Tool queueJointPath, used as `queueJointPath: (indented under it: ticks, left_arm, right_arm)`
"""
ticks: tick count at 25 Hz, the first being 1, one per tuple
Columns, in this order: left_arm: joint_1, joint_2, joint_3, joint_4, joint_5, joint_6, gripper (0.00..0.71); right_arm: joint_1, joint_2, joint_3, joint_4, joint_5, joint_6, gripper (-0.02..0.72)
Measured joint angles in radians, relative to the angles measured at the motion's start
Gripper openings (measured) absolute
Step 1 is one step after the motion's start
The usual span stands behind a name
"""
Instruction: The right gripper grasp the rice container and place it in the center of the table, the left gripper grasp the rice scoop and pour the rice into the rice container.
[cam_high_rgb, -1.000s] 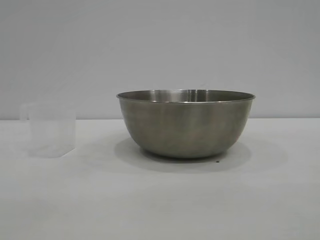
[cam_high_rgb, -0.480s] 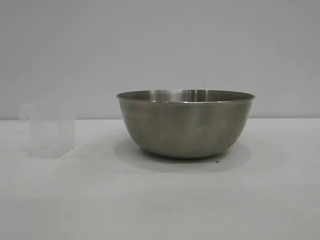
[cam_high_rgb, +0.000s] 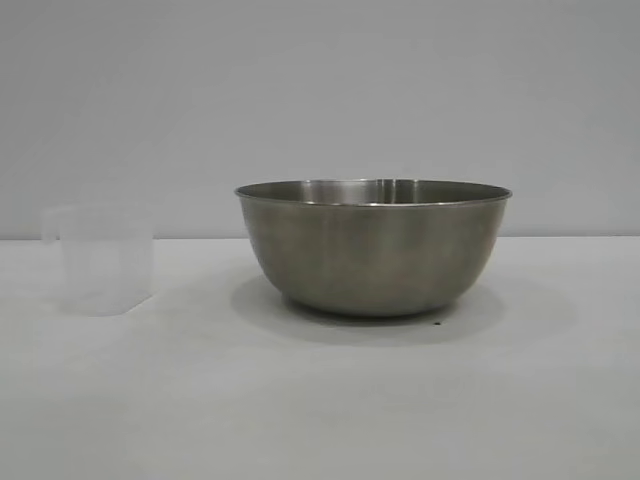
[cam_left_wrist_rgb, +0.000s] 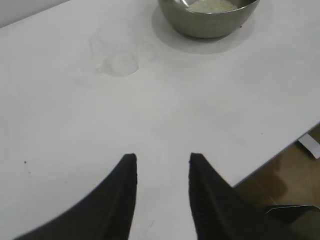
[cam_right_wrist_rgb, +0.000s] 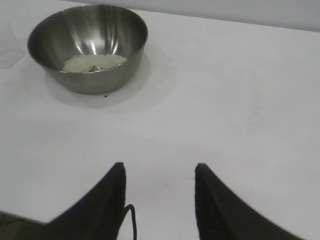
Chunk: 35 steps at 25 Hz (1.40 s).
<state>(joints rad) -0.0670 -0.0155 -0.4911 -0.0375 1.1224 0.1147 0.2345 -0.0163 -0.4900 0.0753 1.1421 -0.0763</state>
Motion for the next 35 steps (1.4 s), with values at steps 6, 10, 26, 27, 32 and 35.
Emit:
queueJointPath:
  ticks: [6,10,26,27,32,35]
  left_arm:
    - [0.021,-0.002,0.0,0.0,-0.002,0.0,0.256]
    - [0.021,-0.002,0.0,0.0,-0.002,0.0,0.256]
    - [0.096,-0.003,0.0,0.0,-0.002,0.0,0.256]
    - [0.101,-0.003,0.0,0.0,-0.002,0.0,0.256]
    - [0.112,-0.003,0.0,0.002,-0.002,0.0,0.256]
    - [0.112,-0.004,0.0,0.002,-0.002,0.0,0.256]
  right_arm:
    - [0.0,0.0,0.0,0.0,0.002,0.002,0.296]
    - [0.0,0.0,0.0,0.0,0.002,0.002,0.296]
    - [-0.097,0.0,0.0,0.001,0.0,0.004,0.296]
    - [-0.111,0.0,0.0,0.001,0.0,0.004,0.296]
    - [-0.166,0.0,0.0,0.001,0.0,0.004,0.296]
    - [-0.166,0.0,0.0,0.001,0.0,0.004,0.296]
